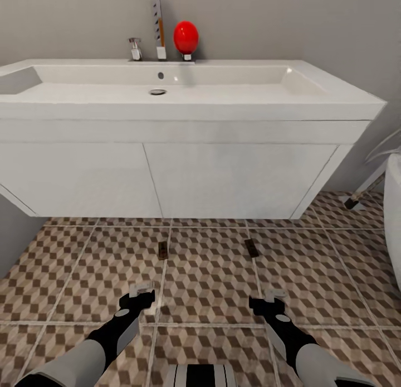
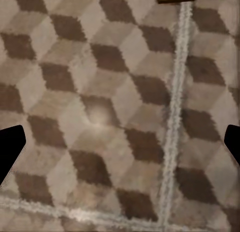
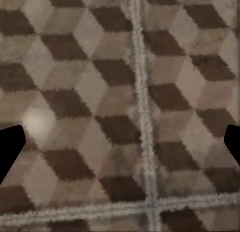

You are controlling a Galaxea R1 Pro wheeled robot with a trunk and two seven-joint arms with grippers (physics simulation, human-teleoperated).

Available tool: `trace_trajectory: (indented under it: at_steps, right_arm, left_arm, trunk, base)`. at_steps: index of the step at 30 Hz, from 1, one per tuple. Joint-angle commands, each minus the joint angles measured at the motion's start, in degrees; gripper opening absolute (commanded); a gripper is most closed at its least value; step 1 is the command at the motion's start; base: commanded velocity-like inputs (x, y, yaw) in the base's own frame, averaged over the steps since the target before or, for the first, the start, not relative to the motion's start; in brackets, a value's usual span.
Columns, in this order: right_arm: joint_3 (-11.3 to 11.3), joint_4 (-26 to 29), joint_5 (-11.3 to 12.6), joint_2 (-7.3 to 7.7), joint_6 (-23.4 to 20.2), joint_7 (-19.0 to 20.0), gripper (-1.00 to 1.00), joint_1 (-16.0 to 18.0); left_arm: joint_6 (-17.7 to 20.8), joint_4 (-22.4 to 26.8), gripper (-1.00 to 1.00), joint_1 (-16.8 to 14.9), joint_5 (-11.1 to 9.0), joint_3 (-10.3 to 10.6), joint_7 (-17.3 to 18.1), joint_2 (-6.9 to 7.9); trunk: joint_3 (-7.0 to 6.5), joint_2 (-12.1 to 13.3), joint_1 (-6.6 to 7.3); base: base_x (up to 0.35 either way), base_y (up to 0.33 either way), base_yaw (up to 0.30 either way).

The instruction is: Take the four mousetraps from the cabinet in the bathroom and place them on the bathroom floor. Make sure all four end up on the same floor surface, and ensure that at least two of them are either under or directly next to the same bathroom sink.

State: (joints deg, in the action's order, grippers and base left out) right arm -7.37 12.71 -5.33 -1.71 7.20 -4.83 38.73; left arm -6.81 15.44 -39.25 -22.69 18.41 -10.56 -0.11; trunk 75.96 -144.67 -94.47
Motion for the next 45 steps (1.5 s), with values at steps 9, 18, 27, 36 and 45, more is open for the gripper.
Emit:
trace_trajectory:
  at_steps: [9, 18, 27, 36, 45]
  right_arm:
    - [-0.47, -0.05, -0.55, -0.05, 0.18, -0.09, 1.0, 0.03]
    - [-0.46, -0.05, -0.55, -0.11, 0.18, -0.09, 1.0, 0.03]
    - [-0.46, -0.05, -0.62, -0.21, 0.16, -0.09, 1.0, 0.03]
    - [-0.4, 0.07, -0.86, -0.48, 0.19, -0.26, 1.0, 0.03]
    - [-0.33, 0.58, -0.95, -0.56, 0.12, -0.6, 1.0, 0.03]
  left_arm:
    - [-0.22, -0.08, 1.0, -0.03, -0.57, 0.49, -0.34, 0.05]
    - [-0.22, -0.13, 1.0, -0.03, -0.67, 0.49, -0.34, 0.17]
    - [-0.22, -0.14, 1.0, -0.03, -0.73, 0.49, -0.34, 0.19]
    - [-0.23, -0.14, 1.0, -0.03, -0.84, 0.47, -0.28, 0.27]
    - [-0.25, -0.14, 1.0, -0.03, -0.95, 0.46, -0.25, 0.28]
  trunk:
    - [-1.96, 0.11, 0.24]
    - [-3.96, 0.23, 0.47]
    - [-5.95, 0.35, 0.7]
    - [-7.95, 0.47, 0.94]
    - [-9.94, 0.59, 1.17]
  base:
    - [0.0, 0.0, 0.0]
    - [0.0, 0.0, 0.0]
    - [0.0, 0.0, 0.0]
    - [0.0, 0.0, 0.0]
    - [0.0, 0.0, 0.0]
